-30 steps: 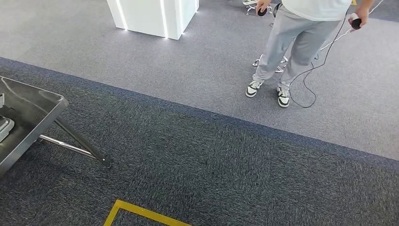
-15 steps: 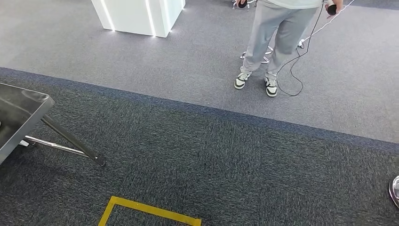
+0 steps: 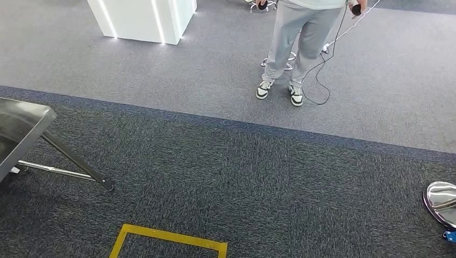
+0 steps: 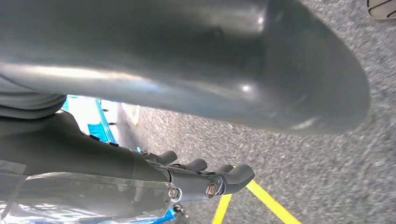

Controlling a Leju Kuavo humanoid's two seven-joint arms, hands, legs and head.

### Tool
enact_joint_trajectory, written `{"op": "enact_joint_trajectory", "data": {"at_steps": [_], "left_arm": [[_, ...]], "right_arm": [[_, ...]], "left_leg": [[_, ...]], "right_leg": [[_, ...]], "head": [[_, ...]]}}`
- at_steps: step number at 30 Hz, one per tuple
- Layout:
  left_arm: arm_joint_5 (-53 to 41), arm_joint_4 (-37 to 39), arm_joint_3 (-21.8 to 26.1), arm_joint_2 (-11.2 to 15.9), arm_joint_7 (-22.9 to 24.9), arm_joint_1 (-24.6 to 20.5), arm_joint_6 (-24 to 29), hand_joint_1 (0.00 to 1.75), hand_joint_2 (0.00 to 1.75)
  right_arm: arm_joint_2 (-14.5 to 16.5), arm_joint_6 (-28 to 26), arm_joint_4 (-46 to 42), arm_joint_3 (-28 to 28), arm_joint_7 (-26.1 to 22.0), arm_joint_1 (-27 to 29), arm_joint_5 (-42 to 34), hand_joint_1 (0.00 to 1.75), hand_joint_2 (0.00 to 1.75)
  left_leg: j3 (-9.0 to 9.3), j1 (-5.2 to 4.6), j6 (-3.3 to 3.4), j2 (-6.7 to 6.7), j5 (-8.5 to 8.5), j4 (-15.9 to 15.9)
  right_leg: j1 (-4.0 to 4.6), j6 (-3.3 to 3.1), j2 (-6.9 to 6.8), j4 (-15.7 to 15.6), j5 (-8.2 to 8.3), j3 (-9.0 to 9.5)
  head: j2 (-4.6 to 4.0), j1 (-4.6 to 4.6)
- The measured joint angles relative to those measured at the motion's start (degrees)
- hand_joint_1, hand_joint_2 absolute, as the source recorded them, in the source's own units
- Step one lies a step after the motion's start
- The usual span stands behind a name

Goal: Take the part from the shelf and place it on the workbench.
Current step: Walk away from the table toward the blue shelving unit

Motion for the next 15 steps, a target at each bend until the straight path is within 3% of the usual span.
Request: {"op": "enact_joint_trajectory", "data": {"at_steps": [2,3,7,9,11,12,13,15], "left_arm": [[0.0,0.0,0.0,0.0,0.1,-0.1,-0.1,0.0,0.0],[0.0,0.0,0.0,0.0,0.2,-0.1,-0.2,0.0,0.0],[0.1,0.0,0.0,0.0,0.3,-0.4,-0.3,0.0,0.0],[0.0,0.0,0.0,0.0,0.3,-0.4,-0.4,0.0,0.0],[0.0,0.0,0.0,0.0,0.4,-0.3,-0.5,0.0,0.0],[0.0,0.0,0.0,0.0,0.6,-0.2,-0.5,0.0,0.0],[0.0,0.0,0.0,0.0,0.9,-0.2,-0.5,0.0,0.0],[-0.2,0.0,0.0,0.0,1.7,-0.1,-0.3,0.0,0.0]], "right_arm": [[0.0,0.1,0.0,0.0,-0.1,0.0,0.1,0.0,0.0],[0.0,0.1,0.0,0.0,-0.1,-0.1,0.2,0.0,0.0],[0.0,0.2,0.0,0.0,-0.2,0.0,0.2,0.0,0.0],[-0.1,0.2,0.0,0.0,-0.2,-0.1,0.2,0.0,0.0],[-0.1,0.2,0.0,0.0,-0.2,-0.1,0.3,0.0,0.0],[-0.1,0.3,0.0,0.0,-0.2,-0.1,0.3,0.0,0.0],[-0.1,0.3,0.0,0.0,-0.2,-0.1,0.3,0.0,0.0],[-0.1,0.4,0.0,0.0,-0.2,-0.1,0.4,0.0,0.0]], "left_leg": [[-0.14,-0.15,-0.53,0.48,-0.28,0.5],[-0.23,-0.25,-0.82,0.7,-0.41,0.7],[-0.52,-0.13,-1.95,0.78,-1.21,1.9],[-2.6,0.15,-2.47,-0.56,-4.13,6.6],[-6.49,0.31,-2.8,-1.5,-7.81,14.6],[-8.05,0.35,-2.87,-1.63,-8.59,17.6],[-8.66,0.35,-2.86,-1.66,-8.15,18.5],[-7.32,0.36,-2.69,-1.71,-4.91,15.0]], "right_leg": [[0.17,-0.4,-1.05,-7.1,1.83,4.37],[0.32,-0.73,-1.36,-8.9,2.01,5.29],[0.53,-2.26,-0.82,-9.8,2.09,5.23],[0.41,-2.93,-0.57,-10.1,2.37,5.16],[0.57,-3.24,-0.16,-10.1,2.47,4.87],[0.66,-3.3,0.13,-10.0,2.51,4.77],[0.72,-3.32,0.46,-10.0,2.53,4.72],[0.77,-3.33,1.07,-9.8,2.53,4.74]], "head": [[0.0,0.04],[0.0,0.01],[0.0,-0.16],[0.0,-0.46],[0.0,-0.69],[0.0,-0.69],[0.0,-0.69],[0.0,-0.69]]}}
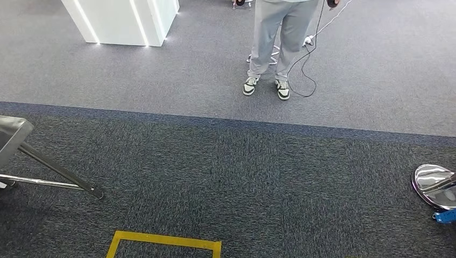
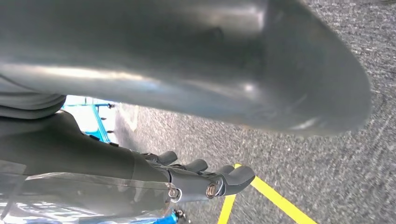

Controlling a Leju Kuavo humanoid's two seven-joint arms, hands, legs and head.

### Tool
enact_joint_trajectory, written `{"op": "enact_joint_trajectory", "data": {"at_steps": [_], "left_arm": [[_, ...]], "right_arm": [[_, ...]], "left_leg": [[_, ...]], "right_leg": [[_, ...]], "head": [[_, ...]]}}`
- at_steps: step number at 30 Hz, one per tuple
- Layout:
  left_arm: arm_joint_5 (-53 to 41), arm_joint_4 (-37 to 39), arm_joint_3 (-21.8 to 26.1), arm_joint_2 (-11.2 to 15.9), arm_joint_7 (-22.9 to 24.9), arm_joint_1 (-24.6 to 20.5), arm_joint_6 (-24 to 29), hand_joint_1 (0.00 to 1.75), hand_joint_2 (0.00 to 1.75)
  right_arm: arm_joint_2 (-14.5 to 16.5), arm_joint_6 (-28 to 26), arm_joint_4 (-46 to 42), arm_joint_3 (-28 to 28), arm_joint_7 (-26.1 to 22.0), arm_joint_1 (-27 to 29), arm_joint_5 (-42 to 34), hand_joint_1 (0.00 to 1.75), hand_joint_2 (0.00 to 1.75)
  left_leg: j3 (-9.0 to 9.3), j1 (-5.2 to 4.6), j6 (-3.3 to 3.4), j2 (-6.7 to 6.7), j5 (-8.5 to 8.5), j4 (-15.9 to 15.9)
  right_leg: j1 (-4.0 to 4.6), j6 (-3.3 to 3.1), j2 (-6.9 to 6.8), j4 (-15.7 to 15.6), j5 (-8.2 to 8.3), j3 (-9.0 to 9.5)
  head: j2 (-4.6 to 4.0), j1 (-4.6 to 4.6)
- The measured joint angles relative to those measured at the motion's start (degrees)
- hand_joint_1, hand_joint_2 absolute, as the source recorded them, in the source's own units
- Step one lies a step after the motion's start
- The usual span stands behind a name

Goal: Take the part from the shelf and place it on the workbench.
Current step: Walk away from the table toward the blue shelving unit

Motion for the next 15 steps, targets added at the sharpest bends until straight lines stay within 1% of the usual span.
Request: {"op": "enact_joint_trajectory", "data": {"at_steps": [1,2,3,4,5,6,7,8,9,10,12,13,14,15], "left_arm": [[-0.1,0.0,0.0,0.0,0.5,0.0,0.2,0.0,0.0],[-0.3,0.0,0.0,0.0,0.9,0.0,0.5,0.0,0.0],[-0.5,0.0,0.0,0.0,1.4,-0.1,0.9,0.0,0.0],[-0.8,0.0,0.0,0.0,1.8,-0.1,1.2,0.0,0.0],[-1.2,0.0,-0.1,0.0,2.3,-0.2,1.6,0.0,0.0],[-1.6,0.0,-0.2,0.0,2.6,-0.2,1.9,0.0,0.0],[-2.0,0.0,-0.3,0.0,3.0,-0.2,2.1,0.0,0.0],[-2.4,0.0,-0.5,0.0,3.2,-0.3,2.2,0.0,0.0],[-2.9,0.0,-0.7,0.0,3.4,-0.3,2.3,0.0,0.0],[-3.3,0.0,-0.9,0.0,3.6,-0.2,2.3,0.0,0.0],[-3.8,0.0,-1.3,0.0,3.9,-0.2,2.4,0.0,0.0],[-3.9,0.0,-1.4,0.0,4.2,-0.1,2.4,0.0,0.0],[-4.0,0.0,-1.4,0.0,4.4,-0.1,2.4,0.0,0.0],[-4.0,0.0,-1.5,0.0,4.7,-0.1,2.4,0.0,0.0]], "right_arm": [[0.0,0.1,0.0,0.0,0.0,0.0,0.0,0.0,0.0],[0.0,0.1,0.0,0.0,0.0,0.0,0.1,0.0,0.0],[0.0,0.2,0.0,0.0,0.0,-0.1,0.2,0.0,0.0],[0.0,0.3,0.0,0.0,0.0,-0.1,0.3,0.0,0.0],[0.0,0.3,0.0,0.0,0.0,-0.1,0.4,0.0,0.0],[0.0,0.3,0.0,0.0,0.0,-0.1,0.4,0.0,0.0],[0.0,0.4,0.0,0.0,0.0,-0.1,0.4,0.0,0.0],[0.0,0.4,0.0,0.0,0.0,0.0,0.5,0.0,0.0],[0.0,0.4,0.0,0.0,0.0,0.0,0.5,0.0,0.0],[-0.1,0.5,0.0,0.0,0.1,0.0,0.6,0.0,0.0],[-0.1,0.7,0.0,0.0,0.1,0.0,0.7,0.0,0.0],[-0.1,0.8,0.0,0.0,0.1,0.0,0.8,0.0,0.0],[-0.1,0.8,0.0,0.0,0.1,0.0,0.8,0.0,0.0],[-0.1,0.9,0.0,0.0,0.2,0.0,0.9,0.0,0.0]], "left_leg": [[1.48,0.0,0.14,-0.16,2.08,-3.4],[2.92,-0.01,0.34,-0.62,3.56,-6.8],[3.99,-0.06,0.53,-1.07,4.47,-9.6],[4.66,-0.14,0.74,-1.48,5.01,-11.6],[4.82,-0.26,0.95,-1.74,5.0,-12.4],[4.73,-0.38,1.18,-1.66,5.07,-12.7],[4.71,-0.29,1.54,-1.49,5.33,-12.8],[4.76,-0.2,1.95,-1.24,5.62,-13.1],[4.78,-0.08,2.39,-0.99,5.96,-13.4],[4.78,0.02,2.74,-0.68,6.23,-13.6],[4.48,-0.17,3.05,-0.07,6.41,-13.6],[4.37,-0.27,3.07,0.26,6.42,-13.6],[4.3,-0.33,3.07,0.56,6.42,-13.5],[4.3,-0.35,3.02,0.8,6.39,-13.5]], "right_leg": [[0.01,0.02,0.27,0.1,-0.01,0.02],[0.02,0.09,0.51,0.2,-0.01,-0.03],[0.09,0.27,0.77,0.4,-0.01,-0.19],[0.12,0.55,1.0,0.5,0.06,-0.41],[0.13,0.89,1.21,0.6,0.18,-0.66],[0.11,1.28,1.4,0.6,0.34,-0.85],[0.06,1.63,1.46,0.6,0.42,-0.96],[0.04,1.91,1.3,1.0,0.13,-1.13],[0.04,2.12,0.95,2.1,-0.81,-1.66],[0.04,2.3,0.5,4.5,-2.43,-2.71],[-0.1,2.6,-0.18,11.9,-6.43,-6.04],[-0.21,2.75,-0.28,15.0,-7.55,-7.39],[-0.3,2.85,-0.36,16.3,-7.58,-7.88],[-0.36,2.89,-0.49,15.3,-6.49,-7.21]], "head": [[0.0,-0.01],[0.0,-0.01],[0.0,-0.01],[0.0,0.0],[0.0,-0.01],[0.0,0.0],[0.0,-0.01],[0.0,-0.02],[0.0,0.08],[0.0,0.19],[0.0,0.42],[0.0,0.45],[0.0,0.45],[0.0,0.46]]}}
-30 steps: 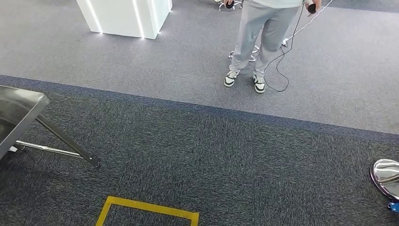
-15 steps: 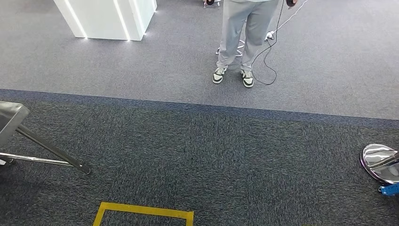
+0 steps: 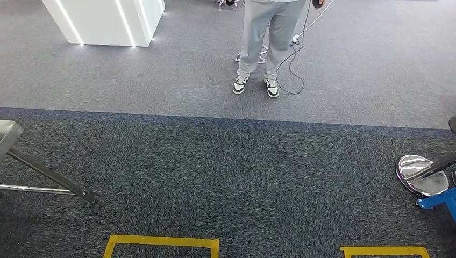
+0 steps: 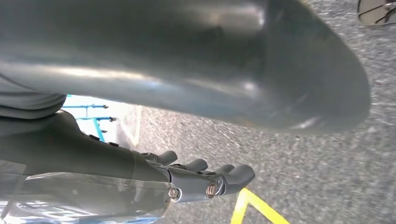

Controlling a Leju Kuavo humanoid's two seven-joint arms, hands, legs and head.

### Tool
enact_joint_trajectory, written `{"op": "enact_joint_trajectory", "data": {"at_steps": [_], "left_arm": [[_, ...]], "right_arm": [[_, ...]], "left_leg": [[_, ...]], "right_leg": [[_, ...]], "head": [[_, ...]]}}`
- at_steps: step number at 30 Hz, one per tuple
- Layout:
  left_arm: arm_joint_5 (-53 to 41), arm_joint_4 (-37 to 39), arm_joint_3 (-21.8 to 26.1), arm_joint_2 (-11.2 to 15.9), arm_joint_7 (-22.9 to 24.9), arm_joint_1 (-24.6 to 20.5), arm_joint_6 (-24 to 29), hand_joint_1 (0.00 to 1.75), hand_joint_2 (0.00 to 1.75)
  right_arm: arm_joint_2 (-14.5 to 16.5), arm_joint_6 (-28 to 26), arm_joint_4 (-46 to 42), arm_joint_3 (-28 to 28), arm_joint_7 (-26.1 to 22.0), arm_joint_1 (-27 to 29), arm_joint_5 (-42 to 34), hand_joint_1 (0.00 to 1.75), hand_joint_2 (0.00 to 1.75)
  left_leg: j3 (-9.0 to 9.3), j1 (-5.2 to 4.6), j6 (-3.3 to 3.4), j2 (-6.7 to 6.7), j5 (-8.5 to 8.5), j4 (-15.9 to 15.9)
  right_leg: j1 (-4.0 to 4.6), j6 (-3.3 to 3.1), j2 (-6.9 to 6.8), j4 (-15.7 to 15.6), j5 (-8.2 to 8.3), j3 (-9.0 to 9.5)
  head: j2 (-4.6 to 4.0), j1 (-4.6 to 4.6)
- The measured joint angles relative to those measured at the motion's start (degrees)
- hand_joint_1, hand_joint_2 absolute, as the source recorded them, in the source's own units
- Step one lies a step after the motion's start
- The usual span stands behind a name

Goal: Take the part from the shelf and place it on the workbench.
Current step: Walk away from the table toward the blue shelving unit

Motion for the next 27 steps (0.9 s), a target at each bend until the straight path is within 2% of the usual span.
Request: {"op": "enact_joint_trajectory", "data": {"at_steps": [2,3,4,5,8,9,11,13,14,15,16,18,20,22,24,25,27], "left_arm": [[0.0,0.0,-0.1,-0.1,0.4,-0.1,0.0,0.0,0.0],[0.0,0.0,-0.2,-0.2,0.6,-0.1,0.1,0.0,0.0],[-0.1,0.0,-0.3,-0.2,0.6,-0.2,0.2,0.0,0.0],[-0.2,0.0,-0.5,-0.3,0.7,-0.2,0.2,0.0,0.0],[-0.6,0.0,-0.8,-0.4,0.8,-0.3,0.3,0.0,0.0],[-0.8,0.0,-0.9,-0.4,0.6,-0.3,0.3,0.0,0.0],[-1.2,0.0,-1.1,-0.5,0.2,-0.2,0.1,0.0,0.0],[-1.4,0.0,-1.4,-0.6,-0.3,0.0,-0.2,0.0,0.0],[-1.5,0.0,-1.6,-0.7,-0.4,0.1,-0.3,0.0,0.0],[-1.6,0.0,-1.7,-0.8,-0.5,0.1,-0.4,0.0,0.0],[-1.7,0.0,-1.9,-0.8,-0.6,0.2,-0.4,0.0,0.0],[-1.9,0.0,-2.1,-0.9,-0.7,0.2,-0.5,0.0,0.0],[-2.1,0.0,-2.3,-1.0,-0.8,0.2,-0.6,0.0,0.0],[-2.3,0.0,-2.4,-1.0,-0.9,0.2,-0.7,0.0,0.0],[-2.4,0.0,-2.5,-1.1,-0.8,0.2,-0.8,0.0,0.0],[-2.5,0.0,-2.5,-1.1,-0.8,0.2,-0.8,0.0,0.0],[-2.5,0.0,-2.6,-1.2,-0.8,0.2,-0.7,0.0,0.0]], "right_arm": [[-0.1,0.1,0.0,0.0,0.0,0.0,0.1,0.0,0.0],[-0.1,0.1,0.0,0.0,0.1,0.0,0.1,0.0,0.0],[-0.1,0.1,0.0,0.0,0.1,-0.1,0.1,0.0,0.0],[-0.1,0.1,0.0,0.0,0.1,-0.2,0.1,0.0,0.0],[-0.1,0.1,0.0,0.0,0.1,-0.1,0.1,0.0,0.0],[-0.1,0.1,0.0,0.0,0.2,-0.1,0.0,0.0,0.0],[-0.1,0.1,0.0,-0.1,0.3,-0.1,-0.1,0.0,0.0],[-0.1,0.1,0.0,-0.3,0.4,-0.1,-0.3,0.0,0.0],[-0.1,0.1,0.0,-0.4,0.4,-0.1,-0.4,0.0,0.0],[-0.1,0.1,0.0,-0.6,0.5,-0.1,-0.4,0.0,0.0],[-0.1,0.1,0.0,-0.7,0.5,-0.1,-0.5,0.0,0.0],[-0.1,0.1,0.0,-0.9,0.5,-0.1,-0.5,0.0,0.0],[0.0,0.1,0.0,-1.0,0.5,-0.1,-0.5,0.0,0.0],[0.0,0.1,0.0,-1.0,0.5,-0.1,-0.5,0.0,0.0],[0.0,0.1,0.0,-1.1,0.5,0.0,-0.5,0.0,0.0],[-0.1,0.1,0.0,-1.2,0.5,0.0,-0.5,0.0,0.0],[-0.1,0.1,0.0,-1.3,0.5,0.0,-0.5,0.0,0.0]], "left_leg": [[0.14,0.02,-0.25,0.4,-0.16,0.2],[0.18,-0.09,-0.49,0.57,-0.31,0.3],[0.19,-0.2,-0.78,0.75,-0.42,0.4],[0.19,-0.29,-1.08,0.94,-0.5,0.5],[0.17,-0.24,-2.03,1.13,-0.86,0.8],[-0.23,-0.18,-2.36,0.77,-1.69,1.8],[-2.5,0.04,-2.86,-0.23,-5.01,7.0],[-6.06,0.2,-3.12,-0.67,-8.54,14.8],[-7.15,0.24,-3.18,-0.71,-9.02,17.1],[-7.34,0.27,-3.17,-0.73,-8.39,17.5],[-6.46,0.28,-3.11,-0.77,-6.74,15.5],[-2.73,0.29,-2.7,-1.57,-2.6,7.4],[-0.45,0.18,-2.23,-2.55,-0.87,1.9],[-0.45,-0.05,-1.75,-2.66,-0.92,1.2],[-0.3,0.08,-0.96,-2.18,-0.38,0.6],[-0.21,0.17,-0.53,-1.89,-0.06,0.3],[-0.26,0.18,-0.05,-1.3,0.28,0.0]], "right_leg": [[-0.01,-0.16,-0.8,-7.3,3.61,3.93],[0.14,-0.37,-1.3,-11.0,4.87,5.81],[0.29,-0.65,-1.64,-13.5,5.56,7.03],[0.44,-0.94,-1.78,-14.6,5.65,7.47],[0.47,-1.9,-1.15,-15.0,5.89,7.35],[0.38,-2.27,-1.01,-15.1,6.05,7.36],[0.31,-2.84,-0.76,-15.4,6.28,7.3],[0.45,-3.06,-0.34,-15.3,6.34,7.09],[0.51,-3.1,-0.07,-15.3,6.35,7.05],[0.54,-3.1,0.24,-15.2,6.36,7.04],[0.54,-3.08,0.57,-15.1,6.34,7.06],[0.54,-2.92,1.26,-14.8,6.26,7.02],[0.57,-2.43,1.83,-14.4,6.25,6.69],[0.47,-1.7,2.23,-14.4,6.47,6.39],[0.38,-1.05,2.14,-14.1,6.2,6.18],[0.39,-0.82,1.73,-12.9,5.24,5.63],[0.35,-0.51,0.65,-7.2,1.69,3.07]], "head": [[0.0,0.05],[0.0,0.07],[0.0,0.04],[0.0,0.02],[0.0,-0.03],[0.0,-0.13],[0.0,-0.32],[0.0,-0.39],[0.0,-0.39],[0.0,-0.39],[0.0,-0.39],[0.0,-0.38],[0.0,-0.34],[0.0,-0.35],[0.0,-0.34],[0.0,-0.22],[0.0,0.05]]}}
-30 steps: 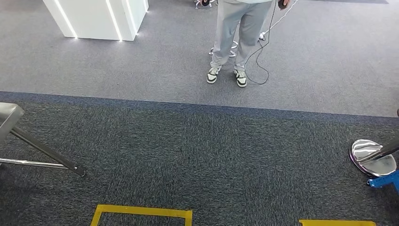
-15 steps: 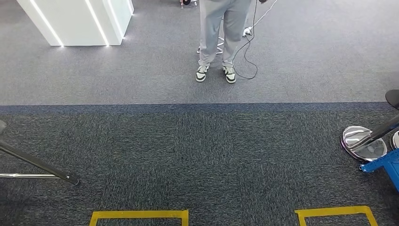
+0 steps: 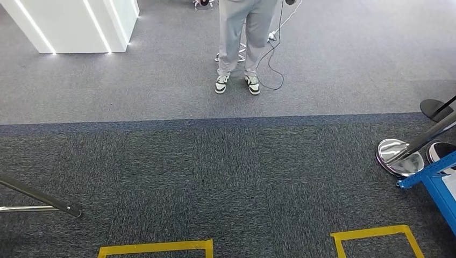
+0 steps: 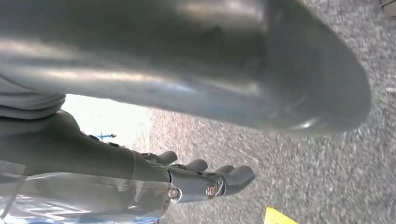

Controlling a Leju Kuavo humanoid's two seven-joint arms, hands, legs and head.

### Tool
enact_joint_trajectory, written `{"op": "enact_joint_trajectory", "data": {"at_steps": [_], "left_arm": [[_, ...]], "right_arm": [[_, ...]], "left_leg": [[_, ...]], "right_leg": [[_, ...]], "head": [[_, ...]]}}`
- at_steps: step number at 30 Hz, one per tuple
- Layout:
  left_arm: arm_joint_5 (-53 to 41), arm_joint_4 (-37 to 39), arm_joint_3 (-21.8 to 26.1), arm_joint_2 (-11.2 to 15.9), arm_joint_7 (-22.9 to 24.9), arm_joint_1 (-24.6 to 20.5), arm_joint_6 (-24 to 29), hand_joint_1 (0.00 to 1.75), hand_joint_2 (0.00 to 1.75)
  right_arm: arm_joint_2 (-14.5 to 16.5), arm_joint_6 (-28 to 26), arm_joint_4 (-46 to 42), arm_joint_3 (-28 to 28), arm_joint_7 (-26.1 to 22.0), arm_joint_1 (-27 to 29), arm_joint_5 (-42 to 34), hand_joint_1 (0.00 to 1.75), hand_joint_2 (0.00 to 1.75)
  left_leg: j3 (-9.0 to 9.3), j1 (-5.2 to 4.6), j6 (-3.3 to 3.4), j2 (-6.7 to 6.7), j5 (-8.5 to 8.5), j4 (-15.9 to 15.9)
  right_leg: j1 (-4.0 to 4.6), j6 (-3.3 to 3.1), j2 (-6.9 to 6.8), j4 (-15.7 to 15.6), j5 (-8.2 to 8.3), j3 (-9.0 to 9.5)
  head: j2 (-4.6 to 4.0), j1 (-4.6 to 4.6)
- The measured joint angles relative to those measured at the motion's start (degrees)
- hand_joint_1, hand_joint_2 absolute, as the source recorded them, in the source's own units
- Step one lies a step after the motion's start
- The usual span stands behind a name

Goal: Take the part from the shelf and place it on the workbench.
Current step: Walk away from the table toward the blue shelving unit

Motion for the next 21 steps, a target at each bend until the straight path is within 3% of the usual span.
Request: {"op": "enact_joint_trajectory", "data": {"at_steps": [2,3,4,7,9,12,14,15,18,19,20,21], "left_arm": [[0.1,0.0,-0.1,0.0,0.2,0.1,0.0,0.0,0.0],[0.3,0.0,-0.1,0.0,0.5,0.1,0.0,0.0,0.0],[0.4,0.0,-0.1,0.0,0.9,0.1,0.0,0.0,0.0],[0.5,0.0,-0.1,-0.1,2.2,0.0,0.0,0.0,0.0],[0.5,0.0,-0.1,-0.2,2.5,0.0,0.0,0.0,0.0],[0.5,0.0,-0.1,-0.2,2.7,-0.2,0.1,0.0,0.0],[0.5,0.0,-0.1,-0.2,2.7,-0.3,0.1,0.0,0.0],[0.5,0.0,-0.1,-0.2,2.7,-0.3,0.1,0.0,0.0],[0.5,0.0,-0.1,-0.2,2.7,-0.2,0.1,0.0,0.0],[0.5,0.0,-0.1,-0.2,2.8,-0.2,0.1,0.0,0.0],[0.5,0.0,-0.1,-0.2,2.8,-0.1,0.1,0.0,0.0],[0.5,0.0,-0.1,-0.2,2.7,-0.1,0.0,0.0,0.0]], "right_arm": [[0.0,0.0,0.0,0.0,0.0,0.0,0.0,0.0,0.0],[0.0,0.0,0.0,0.0,0.0,0.0,0.0,0.0,0.0],[0.0,0.0,0.0,0.0,0.0,0.0,0.0,0.0,0.0],[0.0,0.0,0.0,-0.1,0.0,0.0,0.0,0.0,0.0],[0.0,0.0,0.0,-0.1,0.0,-0.1,0.0,0.0,0.0],[0.0,0.0,0.0,-0.1,0.0,-0.1,0.0,0.0,0.0],[0.0,0.1,0.0,-0.1,0.0,0.0,0.0,0.0,0.0],[0.0,0.1,0.0,-0.1,0.0,0.0,0.0,0.0,0.0],[0.0,0.1,0.0,-0.1,0.0,0.0,0.0,0.0,0.0],[0.0,0.1,0.0,-0.1,0.0,0.0,0.0,0.0,0.0],[0.0,0.1,0.0,-0.1,0.0,0.0,0.0,0.0,0.0],[0.0,0.1,0.0,-0.1,0.0,0.0,0.0,0.0,0.0]], "left_leg": [[-0.19,-0.13,0.08,0.63,0.03,0.0],[-0.23,-0.18,0.07,0.95,0.03,0.1],[-0.21,-0.19,0.04,1.21,0.0,0.1],[0.04,-0.29,-0.41,1.8,-0.28,0.3],[0.07,-0.5,-0.89,2.05,-0.48,0.5],[0.19,-0.53,-1.57,2.53,-0.58,0.4],[-0.3,-0.37,-2.18,2.09,-1.85,1.9],[-1.26,-0.26,-2.47,1.61,-3.39,4.2],[-6.17,0.11,-2.98,0.6,-8.55,15.2],[-7.06,0.17,-3.05,0.56,-8.74,17.0],[-6.89,0.21,-3.05,0.55,-7.72,16.5],[-5.69,0.23,-2.97,0.48,-5.8,13.8]], "right_leg": [[-0.12,0.27,-0.42,6.8,-2.96,-3.15],[-0.19,0.37,-0.51,8.2,-3.02,-3.72],[-0.26,0.39,-0.64,7.3,-1.99,-3.17],[-0.16,-0.04,-1.98,-3.8,3.11,2.72],[0.12,-0.51,-2.63,-7.6,3.99,4.55],[0.26,-1.12,-2.1,-7.9,4.06,4.48],[0.07,-1.84,-1.76,-8.3,4.33,4.58],[-0.04,-2.18,-1.62,-8.5,4.47,4.64],[0.06,-2.58,-0.99,-8.5,4.53,4.53],[0.1,-2.58,-0.68,-8.4,4.52,4.53],[0.11,-2.57,-0.34,-8.3,4.51,4.56],[0.11,-2.55,0.03,-8.3,4.49,4.63]], "head": [[0.0,0.14],[0.0,0.15],[0.0,0.15],[0.0,0.22],[0.0,0.16],[0.0,0.02],[0.0,-0.1],[0.0,-0.22],[0.0,-0.5],[0.0,-0.51],[0.0,-0.52],[0.0,-0.52]]}}
